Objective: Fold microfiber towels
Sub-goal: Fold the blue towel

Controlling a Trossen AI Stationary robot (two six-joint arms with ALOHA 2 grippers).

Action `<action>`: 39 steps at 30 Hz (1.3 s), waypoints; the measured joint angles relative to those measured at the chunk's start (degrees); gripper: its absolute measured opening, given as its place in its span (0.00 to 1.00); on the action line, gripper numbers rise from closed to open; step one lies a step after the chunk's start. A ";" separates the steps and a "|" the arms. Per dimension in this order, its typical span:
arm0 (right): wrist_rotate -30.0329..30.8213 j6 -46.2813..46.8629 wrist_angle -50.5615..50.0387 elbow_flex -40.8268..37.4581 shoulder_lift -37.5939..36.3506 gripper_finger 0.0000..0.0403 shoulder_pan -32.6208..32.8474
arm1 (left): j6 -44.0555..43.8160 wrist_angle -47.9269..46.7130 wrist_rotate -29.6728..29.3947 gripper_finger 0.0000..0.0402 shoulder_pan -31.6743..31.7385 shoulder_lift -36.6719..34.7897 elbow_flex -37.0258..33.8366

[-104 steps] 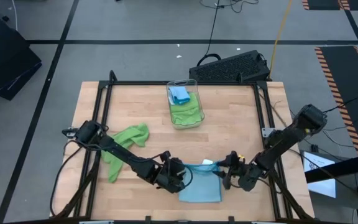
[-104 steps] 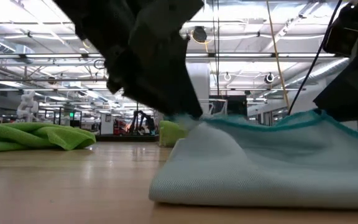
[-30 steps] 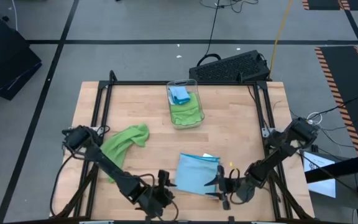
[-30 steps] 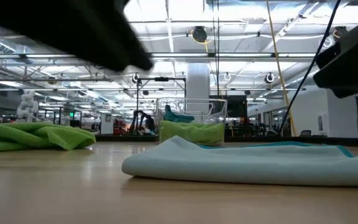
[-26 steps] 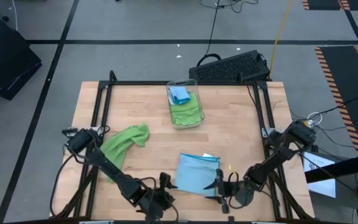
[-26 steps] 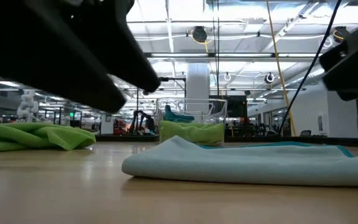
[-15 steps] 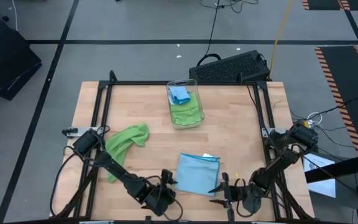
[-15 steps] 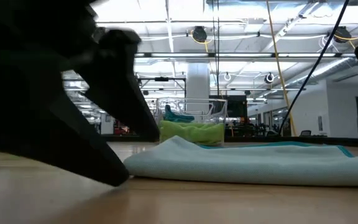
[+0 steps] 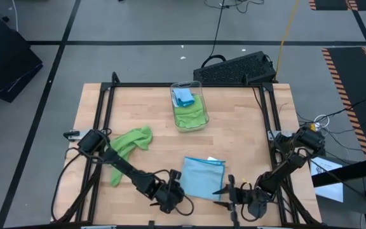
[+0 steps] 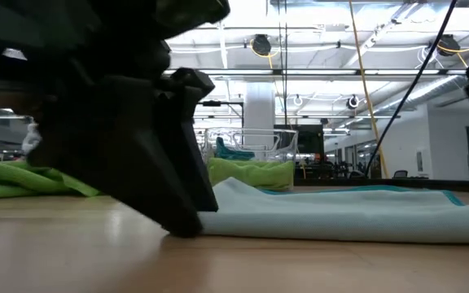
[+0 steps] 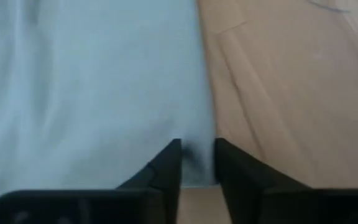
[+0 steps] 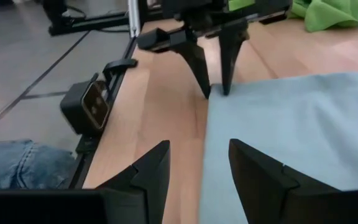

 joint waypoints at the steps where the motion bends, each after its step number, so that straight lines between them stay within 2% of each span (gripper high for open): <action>1: -0.02 0.04 0.15 0.00 0.16 0.39 -0.13 | 0.00 0.05 0.09 0.22 0.17 -0.01 -0.01; 6: -0.25 -0.46 -1.82 1.42 0.29 0.39 0.41 | -0.05 0.27 -0.51 0.03 0.36 0.00 0.11; 10: -1.29 -2.17 -10.45 6.00 0.29 0.39 1.79 | -1.85 -0.15 -0.83 0.04 0.42 0.13 0.74; 14: -1.93 1.48 -21.47 10.25 0.27 0.43 2.52 | -3.23 -0.22 -0.74 0.04 0.42 -0.51 0.94; 20: -1.81 6.32 -29.68 11.15 0.27 0.51 3.63 | -4.36 0.06 -0.61 0.03 0.42 -3.18 0.97; 30: -1.88 6.00 -31.91 11.15 0.56 0.52 3.13 | -7.48 0.29 -1.69 0.01 0.45 -4.72 1.07; 39: -2.28 9.09 -31.14 11.15 6.97 0.52 3.54 | -9.41 0.50 -3.61 0.01 0.57 -4.72 1.07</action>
